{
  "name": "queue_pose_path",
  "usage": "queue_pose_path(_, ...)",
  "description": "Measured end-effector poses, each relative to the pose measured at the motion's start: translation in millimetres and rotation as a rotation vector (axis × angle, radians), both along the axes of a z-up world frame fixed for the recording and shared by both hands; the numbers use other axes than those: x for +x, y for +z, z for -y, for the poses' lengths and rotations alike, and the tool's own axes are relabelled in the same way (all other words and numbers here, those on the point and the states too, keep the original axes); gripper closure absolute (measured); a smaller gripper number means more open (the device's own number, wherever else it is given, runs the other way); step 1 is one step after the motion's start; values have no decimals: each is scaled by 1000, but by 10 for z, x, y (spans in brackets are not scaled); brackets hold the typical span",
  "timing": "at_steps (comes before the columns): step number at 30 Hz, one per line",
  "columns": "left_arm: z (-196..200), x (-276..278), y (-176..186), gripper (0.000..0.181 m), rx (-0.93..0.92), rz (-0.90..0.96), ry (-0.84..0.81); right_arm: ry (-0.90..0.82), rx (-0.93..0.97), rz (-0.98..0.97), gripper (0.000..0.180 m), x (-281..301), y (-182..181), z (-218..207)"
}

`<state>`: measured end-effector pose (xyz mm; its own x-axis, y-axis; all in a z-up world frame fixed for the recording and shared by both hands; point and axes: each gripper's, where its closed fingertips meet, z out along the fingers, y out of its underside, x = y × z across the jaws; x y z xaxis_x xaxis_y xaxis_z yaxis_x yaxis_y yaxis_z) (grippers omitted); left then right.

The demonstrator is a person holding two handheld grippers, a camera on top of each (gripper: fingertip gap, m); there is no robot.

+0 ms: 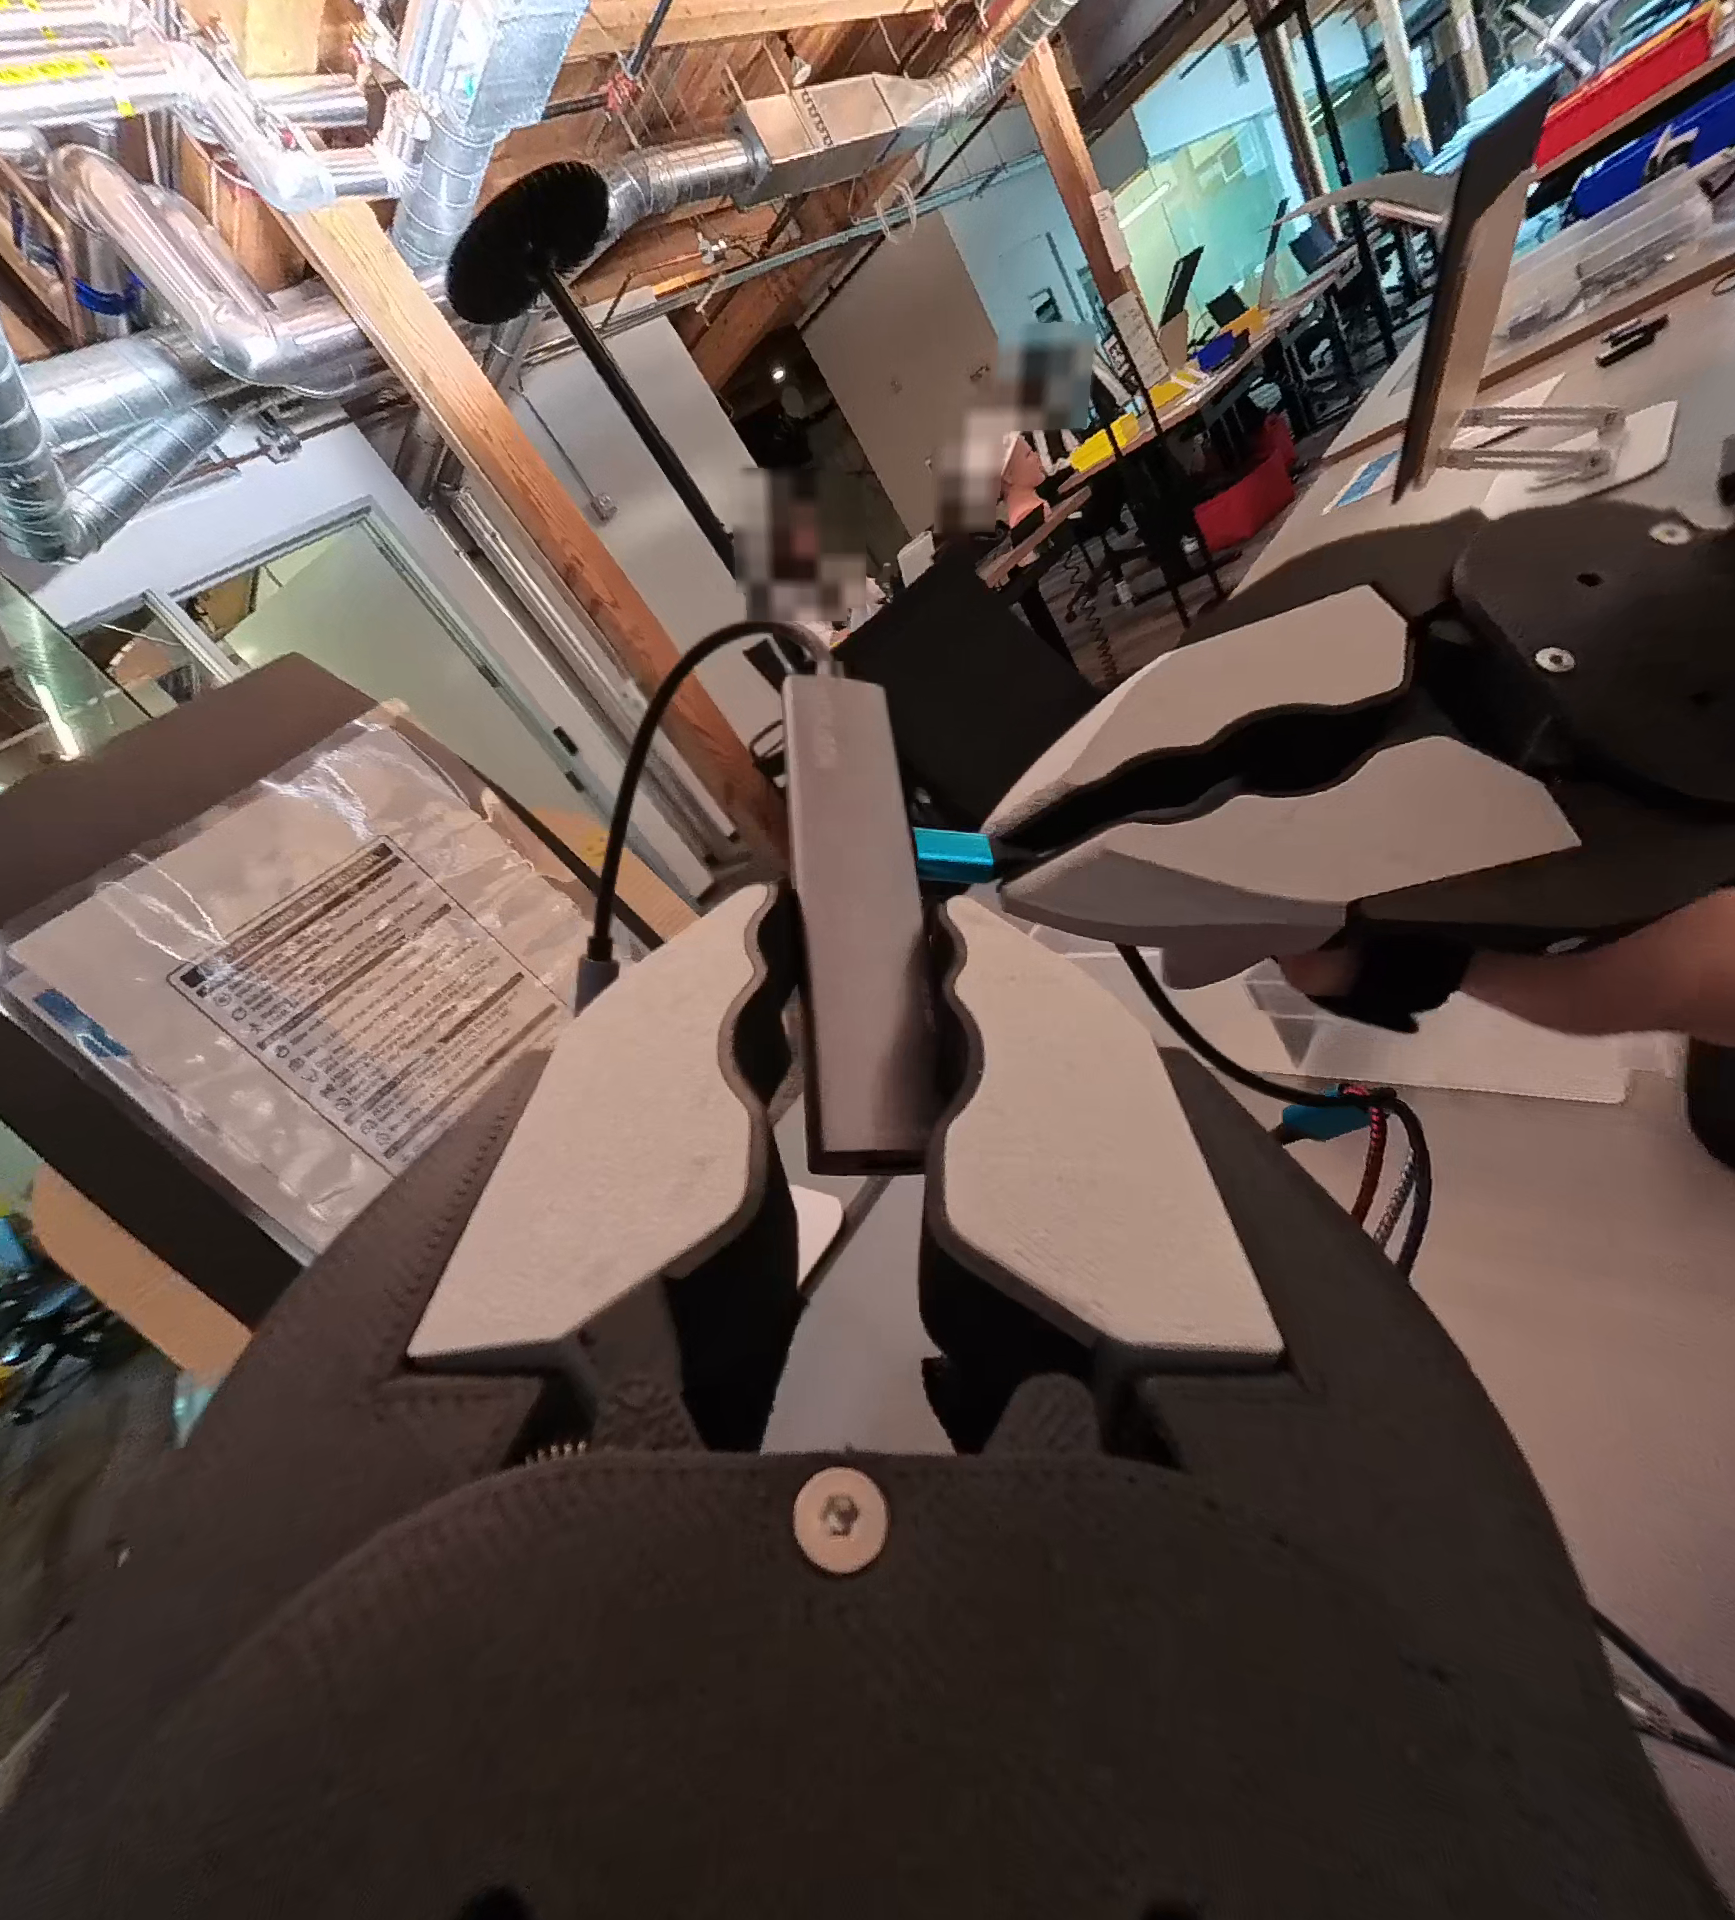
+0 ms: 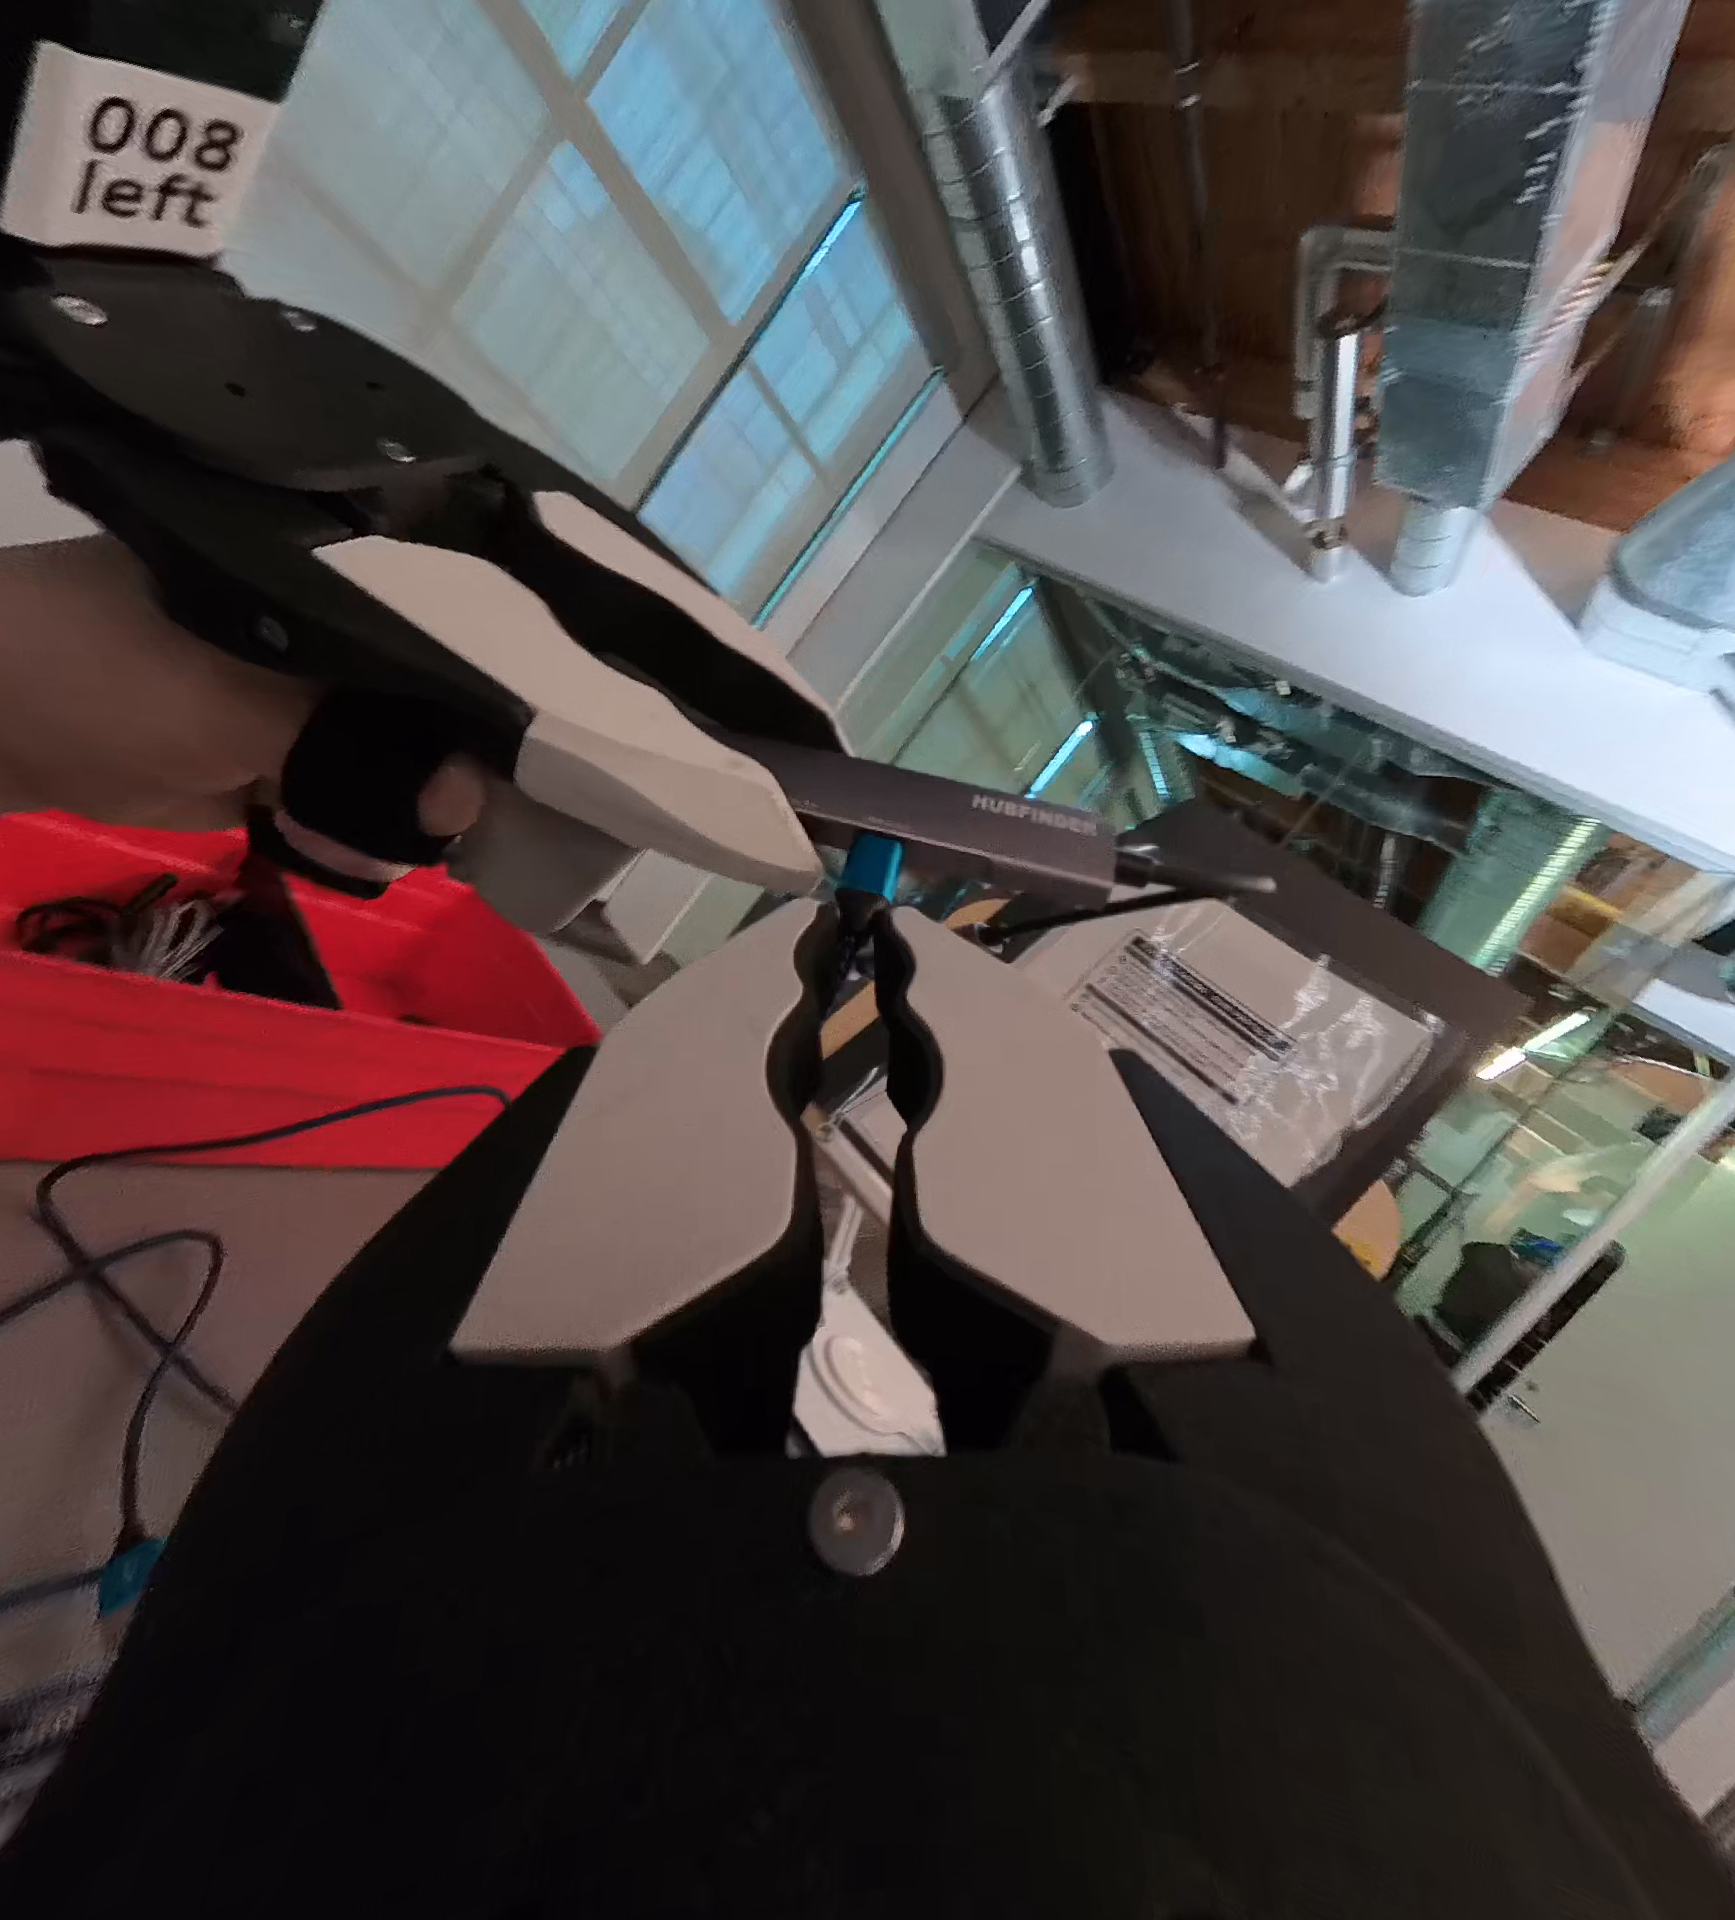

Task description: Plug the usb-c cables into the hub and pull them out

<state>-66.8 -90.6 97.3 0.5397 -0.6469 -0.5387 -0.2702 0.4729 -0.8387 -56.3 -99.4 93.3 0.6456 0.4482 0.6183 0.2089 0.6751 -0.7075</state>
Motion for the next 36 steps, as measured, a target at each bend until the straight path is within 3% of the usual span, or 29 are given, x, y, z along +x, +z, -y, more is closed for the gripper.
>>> queue_pose_path(4, -112, -137, -17, 157, -51, -14, 22, 40, 57, 107, 165, 31, 36, 75)
queue_pose_path(8, -141, -191, -154, 156, -247, -17, -90, -27, 75, 267, 149, 111, -67, -15)
queue_pose_path(11, -235, -265, -188, 156, -288, -15, -59, 21, -127, 424, 144, 76, -433, -152)
queue_pose_path(13, -309, -366, -170, 156, -264, -27, 8, 168, -317, 463, 137, 19, -672, -106)
queue_pose_path(16, -336, -572, -62, 157, -230, -15, 63, 284, -488, 459, 127, -15, -873, -108)
queue_pose_path(19, -332, -846, -35, 156, -253, -40, 95, 385, -660, 474, 102, -60, -1136, -95)
queue_pose_path(23, -340, -1183, -36, 156, -300, -37, 114, 456, -912, 523, 96, -270, -1602, -44)
queue_pose_path(27, -412, -1471, 9, 156, -327, 18, 173, 269, -1266, 549, 89, -539, -2167, -144)
queue_pose_path(31, -471, -1678, 45, 156, -331, 59, 230, 195, -1473, 339, 82, -820, -2439, -212)
queue_pose_path(33, -490, -1737, 55, 156, -330, 71, 244, 169, -1498, 239, 92, -926, -2497, -245)
queue_pose_path(36, -506, -1777, 76, 156, -334, 96, 247, 27, -1385, 286, 107, -980, -2681, -379)
